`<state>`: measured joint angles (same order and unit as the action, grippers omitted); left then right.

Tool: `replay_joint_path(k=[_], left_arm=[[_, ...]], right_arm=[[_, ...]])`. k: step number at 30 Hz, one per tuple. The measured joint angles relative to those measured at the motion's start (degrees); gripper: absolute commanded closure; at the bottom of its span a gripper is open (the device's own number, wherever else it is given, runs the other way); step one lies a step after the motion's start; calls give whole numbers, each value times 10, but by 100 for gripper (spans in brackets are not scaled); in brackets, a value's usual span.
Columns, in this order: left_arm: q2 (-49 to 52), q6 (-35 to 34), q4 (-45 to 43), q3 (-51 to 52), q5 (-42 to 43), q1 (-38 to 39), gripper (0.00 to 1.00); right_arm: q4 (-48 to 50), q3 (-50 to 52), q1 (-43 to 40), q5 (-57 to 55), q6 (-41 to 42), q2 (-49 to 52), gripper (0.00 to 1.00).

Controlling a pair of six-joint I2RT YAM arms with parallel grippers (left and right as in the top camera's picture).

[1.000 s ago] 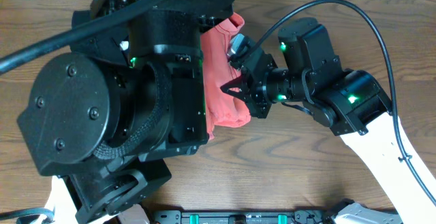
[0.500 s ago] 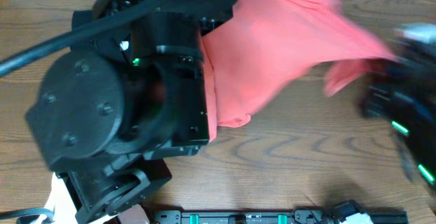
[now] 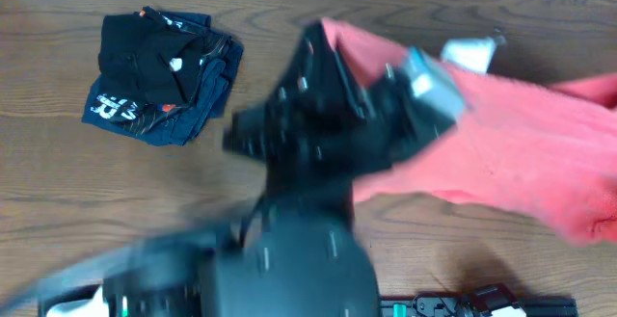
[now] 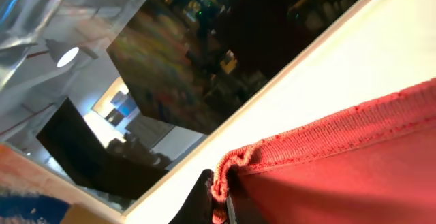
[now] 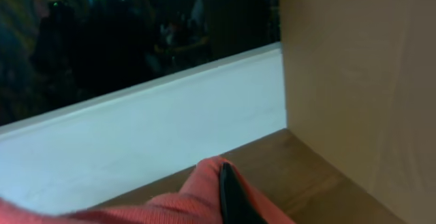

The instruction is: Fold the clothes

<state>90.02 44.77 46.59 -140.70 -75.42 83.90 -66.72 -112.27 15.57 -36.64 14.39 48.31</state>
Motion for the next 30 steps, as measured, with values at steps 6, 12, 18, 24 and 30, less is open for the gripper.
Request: replay_joint_path(k=[6, 12, 18, 24, 30], left_arm=[[-1, 48, -88, 0, -90, 140, 94], [-4, 105, -130, 0, -111, 178, 94], [-11, 106, -132, 0, -59, 80, 94], [-14, 50, -53, 1, 48, -106, 94], [1, -104, 127, 1, 233, -305, 94]], right_arm=[[-65, -65, 0, -16, 31, 0, 99], [-103, -124, 0, -15, 47, -1, 99], [-102, -114, 0, -9, 49, 16, 99], [-86, -99, 0, -17, 50, 124, 99], [-61, -88, 0, -31, 54, 264, 99]])
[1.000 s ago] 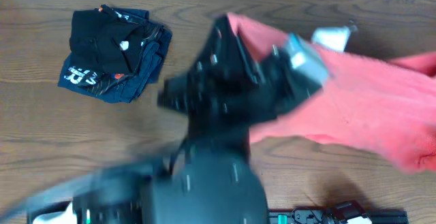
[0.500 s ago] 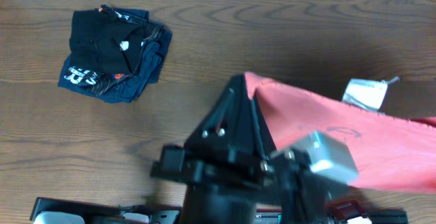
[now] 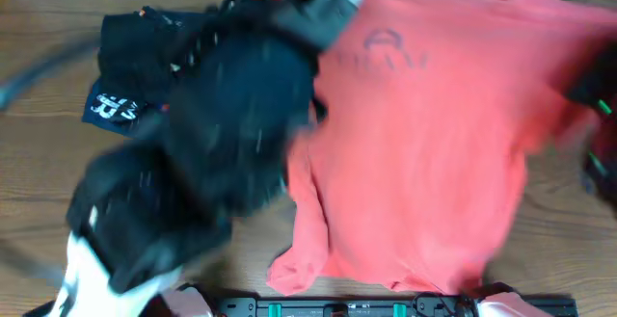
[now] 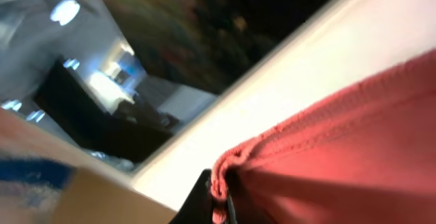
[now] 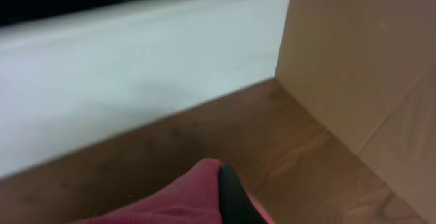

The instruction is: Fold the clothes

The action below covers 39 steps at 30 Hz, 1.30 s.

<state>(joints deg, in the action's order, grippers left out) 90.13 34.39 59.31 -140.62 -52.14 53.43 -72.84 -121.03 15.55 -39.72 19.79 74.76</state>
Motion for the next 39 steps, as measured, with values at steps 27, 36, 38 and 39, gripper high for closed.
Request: replay_joint_path(k=[27, 36, 38, 39], left_arm=[[419, -177, -72, -2, 504, -344, 46], [417, -188, -14, -2, 488, -350, 30], [409, -191, 22, -2, 487, -354, 26], [402, -192, 44, -2, 488, -355, 26]], right_arm=[[196, 2, -205, 286, -36, 429, 40], [155, 1, -238, 287, -49, 442, 13], [111, 1, -260, 290, -50, 437, 13], [80, 1, -275, 294, -50, 434, 13]])
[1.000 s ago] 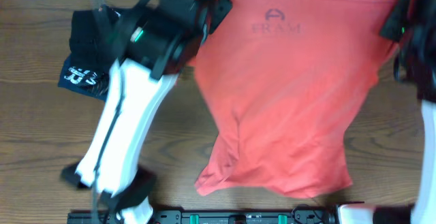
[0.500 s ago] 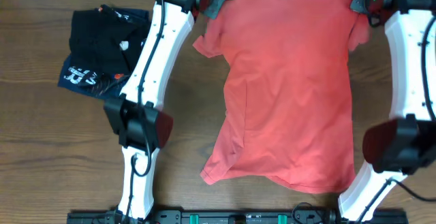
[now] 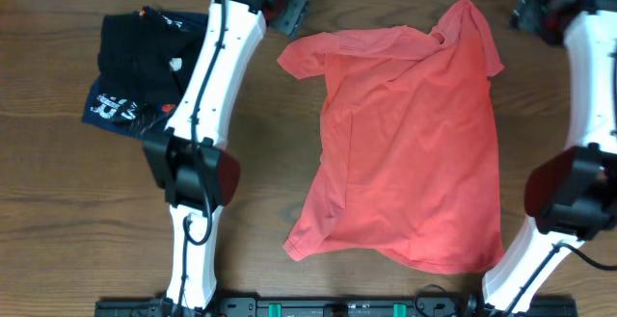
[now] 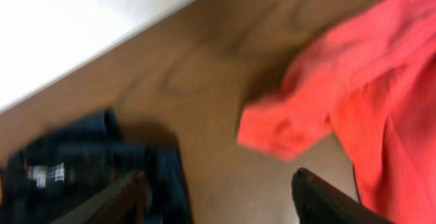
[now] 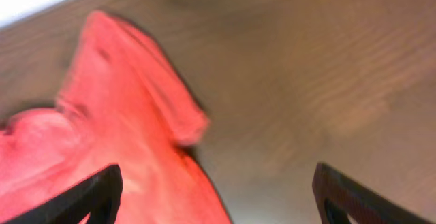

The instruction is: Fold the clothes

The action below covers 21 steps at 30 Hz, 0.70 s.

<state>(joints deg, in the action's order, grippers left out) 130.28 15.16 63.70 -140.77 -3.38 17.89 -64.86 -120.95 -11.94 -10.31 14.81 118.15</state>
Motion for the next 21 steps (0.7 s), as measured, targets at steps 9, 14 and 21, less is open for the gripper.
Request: replay_joint_path(k=[9, 14, 21], left_arm=[[-48, -22, 168, 0, 96, -3, 23], [-48, -30, 205, 0, 137, -3, 23], [-48, -32, 256, 9, 163, -3, 26]], right_arm=[[-208, 47, -72, 77, -10, -29, 32], [-177, 156, -67, 96, -18, -30, 53], [-82, 312, -51, 106, -19, -30, 53]])
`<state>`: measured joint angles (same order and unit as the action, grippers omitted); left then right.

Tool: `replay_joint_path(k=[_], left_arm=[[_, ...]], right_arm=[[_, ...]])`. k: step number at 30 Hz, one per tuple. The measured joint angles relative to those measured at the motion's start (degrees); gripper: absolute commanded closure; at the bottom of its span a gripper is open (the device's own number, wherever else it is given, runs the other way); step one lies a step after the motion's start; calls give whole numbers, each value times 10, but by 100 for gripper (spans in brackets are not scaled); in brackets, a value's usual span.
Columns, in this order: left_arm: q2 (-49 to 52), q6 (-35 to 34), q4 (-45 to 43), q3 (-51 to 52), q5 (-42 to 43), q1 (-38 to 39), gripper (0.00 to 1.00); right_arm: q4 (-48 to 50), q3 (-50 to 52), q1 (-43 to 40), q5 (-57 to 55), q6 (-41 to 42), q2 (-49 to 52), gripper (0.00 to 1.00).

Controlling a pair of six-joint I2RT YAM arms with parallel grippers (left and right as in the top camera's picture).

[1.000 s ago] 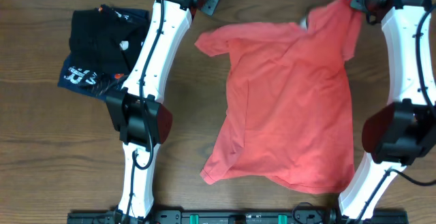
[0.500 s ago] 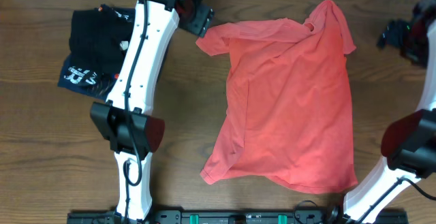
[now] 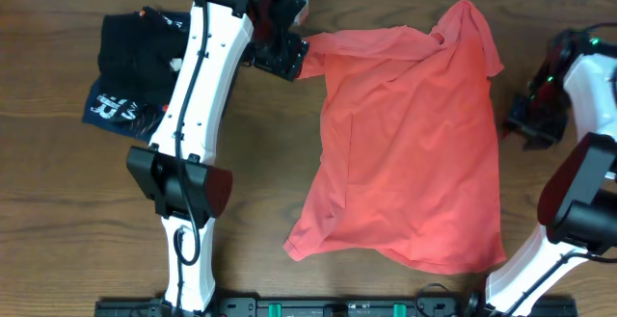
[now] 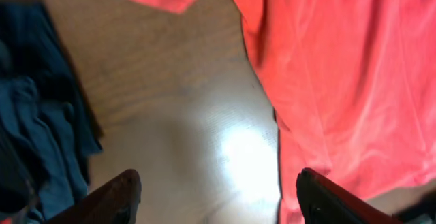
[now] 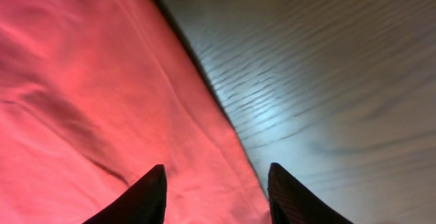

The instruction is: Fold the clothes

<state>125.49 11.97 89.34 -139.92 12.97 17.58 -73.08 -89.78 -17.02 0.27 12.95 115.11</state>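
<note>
A coral-red T-shirt (image 3: 415, 134) lies spread on the wooden table, its collar end at the far side and a sleeve (image 3: 313, 52) sticking out to the left. My left gripper (image 3: 281, 55) hangs open right beside that sleeve. The left wrist view shows its fingers (image 4: 117, 198) wide apart over bare wood, the shirt (image 4: 327, 60) to the right. My right gripper (image 3: 528, 122) is open at the shirt's right edge. In the right wrist view (image 5: 216, 200) it straddles that edge, with red cloth (image 5: 88, 101) on the left and wood on the right.
A folded pile of dark navy and black clothes (image 3: 154, 71) sits at the far left, also in the left wrist view (image 4: 34, 115). The table's far edge meets a white wall. A black rail (image 3: 337, 307) runs along the front edge.
Both open grippers have come nearer from the table's far edge. The left one is now beside the left sleeve, the right one beside the shirt's right edge. The shirt lies as before.
Both grippers first held the shirt's edge, shut on it, with the cloth bunched at the right. Then the shirt hung spread over the table, still held. Later it lay flat with both grippers open at the far edge; now they hover at its sides.
</note>
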Motion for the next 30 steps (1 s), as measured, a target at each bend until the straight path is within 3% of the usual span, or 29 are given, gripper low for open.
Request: replay_joint_path(k=[6, 12, 19, 23, 25, 27, 28, 30], left_arm=[[0, 0, 2, 18, 4, 0, 26], [0, 0, 0, 18, 5, 0, 26], [0, 0, 0, 18, 5, 0, 26], [0, 0, -3, 18, 6, 0, 25], [0, 0, -4, 18, 6, 0, 25], [0, 0, -6, 18, 6, 0, 24], [0, 0, -7, 18, 6, 0, 22], [0, 0, -10, 18, 6, 0, 21]], right_arm=[[84, 103, 4, 1, 2, 0, 63], [138, 165, 4, 3, 19, -4, 99], [158, 148, -16, -102, 61, -4, 99], [161, 71, -61, -174, 64, -2, 99], [153, 23, -82, -194, 62, -2, 92], [134, -29, -102, -203, 62, -2, 62], [123, -52, -111, -201, 62, -2, 51], [92, -89, -126, -188, 59, -2, 47]])
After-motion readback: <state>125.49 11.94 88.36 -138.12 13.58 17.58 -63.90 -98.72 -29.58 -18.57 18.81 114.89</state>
